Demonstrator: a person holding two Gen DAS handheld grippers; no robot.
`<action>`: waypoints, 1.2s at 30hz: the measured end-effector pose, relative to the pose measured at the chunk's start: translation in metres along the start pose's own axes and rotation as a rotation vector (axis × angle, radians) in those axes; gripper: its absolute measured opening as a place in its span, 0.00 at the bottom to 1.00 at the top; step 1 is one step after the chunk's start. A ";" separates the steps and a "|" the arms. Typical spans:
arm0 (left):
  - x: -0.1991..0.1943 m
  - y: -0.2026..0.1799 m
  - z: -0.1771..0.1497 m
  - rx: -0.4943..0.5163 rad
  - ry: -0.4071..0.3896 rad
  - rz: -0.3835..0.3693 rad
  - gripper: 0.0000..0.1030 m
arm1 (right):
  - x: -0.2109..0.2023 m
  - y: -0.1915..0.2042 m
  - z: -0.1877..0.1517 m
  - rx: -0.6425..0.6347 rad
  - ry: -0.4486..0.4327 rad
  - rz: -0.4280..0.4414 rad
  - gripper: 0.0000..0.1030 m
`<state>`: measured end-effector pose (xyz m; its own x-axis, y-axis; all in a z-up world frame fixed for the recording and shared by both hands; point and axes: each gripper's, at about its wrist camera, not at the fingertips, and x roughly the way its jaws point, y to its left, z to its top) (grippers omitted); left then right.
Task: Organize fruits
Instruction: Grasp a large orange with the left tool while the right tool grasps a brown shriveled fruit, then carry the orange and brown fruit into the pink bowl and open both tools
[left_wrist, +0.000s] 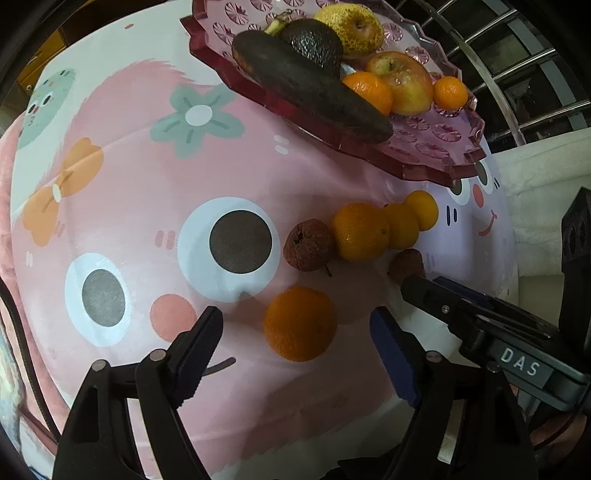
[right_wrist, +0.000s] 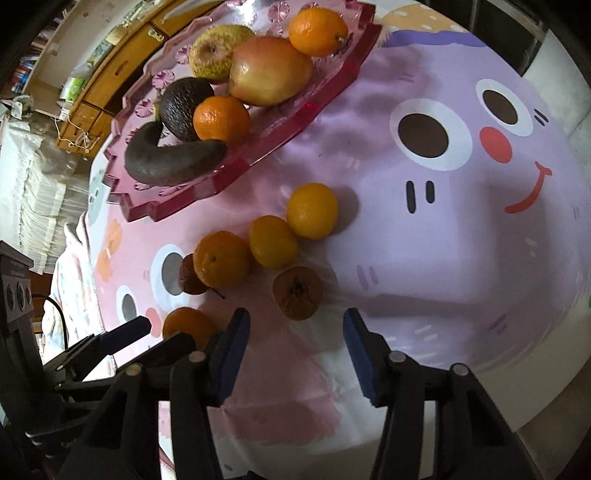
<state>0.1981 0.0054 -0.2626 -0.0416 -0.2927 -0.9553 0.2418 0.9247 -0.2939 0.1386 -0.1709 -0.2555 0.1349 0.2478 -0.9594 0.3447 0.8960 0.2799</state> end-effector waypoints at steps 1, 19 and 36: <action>0.001 0.000 0.001 0.000 0.003 -0.001 0.75 | 0.003 0.002 0.002 -0.005 0.009 -0.011 0.45; 0.023 0.004 0.002 -0.060 0.070 -0.071 0.42 | 0.017 0.014 0.010 -0.063 0.051 -0.088 0.30; -0.004 0.010 -0.013 -0.119 0.008 -0.059 0.41 | 0.001 0.019 -0.002 -0.116 0.059 -0.079 0.28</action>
<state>0.1883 0.0190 -0.2623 -0.0599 -0.3460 -0.9363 0.1224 0.9284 -0.3509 0.1431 -0.1525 -0.2515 0.0559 0.1932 -0.9796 0.2418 0.9493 0.2010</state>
